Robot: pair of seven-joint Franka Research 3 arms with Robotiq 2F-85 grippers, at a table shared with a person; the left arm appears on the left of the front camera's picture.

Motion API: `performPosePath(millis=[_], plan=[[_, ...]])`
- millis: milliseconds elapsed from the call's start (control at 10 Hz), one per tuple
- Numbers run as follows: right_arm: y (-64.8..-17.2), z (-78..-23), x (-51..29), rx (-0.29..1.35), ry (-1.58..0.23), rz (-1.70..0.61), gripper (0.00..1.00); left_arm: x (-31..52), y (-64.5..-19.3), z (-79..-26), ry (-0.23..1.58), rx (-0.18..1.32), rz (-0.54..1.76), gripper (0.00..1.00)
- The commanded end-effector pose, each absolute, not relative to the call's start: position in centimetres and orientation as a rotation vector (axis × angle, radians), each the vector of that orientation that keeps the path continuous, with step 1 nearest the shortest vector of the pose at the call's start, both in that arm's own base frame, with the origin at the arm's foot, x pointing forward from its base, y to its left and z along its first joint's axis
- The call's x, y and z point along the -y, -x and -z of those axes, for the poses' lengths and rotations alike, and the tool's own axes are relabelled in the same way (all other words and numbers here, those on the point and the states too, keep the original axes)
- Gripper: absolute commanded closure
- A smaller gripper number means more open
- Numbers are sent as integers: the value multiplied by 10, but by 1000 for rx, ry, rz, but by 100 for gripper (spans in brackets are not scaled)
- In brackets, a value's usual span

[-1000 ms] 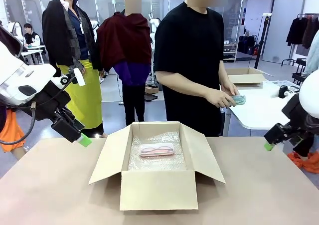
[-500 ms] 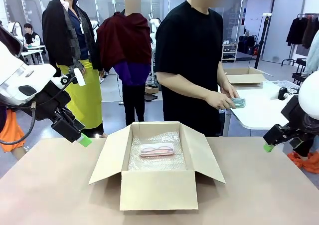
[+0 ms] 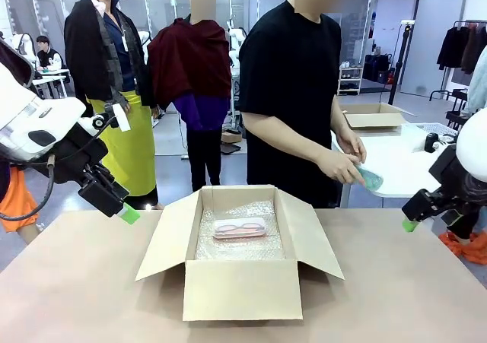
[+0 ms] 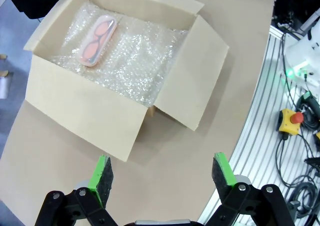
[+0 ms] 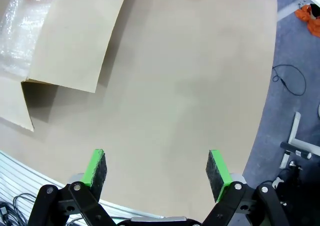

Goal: Pack the glasses set securely to prepare it for shipping.
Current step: Put the Glasses case from the right side of the table into the Package Box.

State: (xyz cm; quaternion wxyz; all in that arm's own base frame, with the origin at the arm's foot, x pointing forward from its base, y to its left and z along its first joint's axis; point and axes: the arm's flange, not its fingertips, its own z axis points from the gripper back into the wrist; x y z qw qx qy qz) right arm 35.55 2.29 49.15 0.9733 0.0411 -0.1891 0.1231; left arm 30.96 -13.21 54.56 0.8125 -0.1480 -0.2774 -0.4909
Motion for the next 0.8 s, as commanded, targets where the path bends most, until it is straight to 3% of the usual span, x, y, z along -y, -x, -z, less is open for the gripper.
performPosePath(millis=[0, 700], plan=[[-354, -493, -21, 394, -76, -260, 0, 132, -307, -547, 322, 579, 1036, 0], [-354, -493, -21, 394, -76, -260, 0, 132, -307, -547, 322, 579, 1036, 0]])
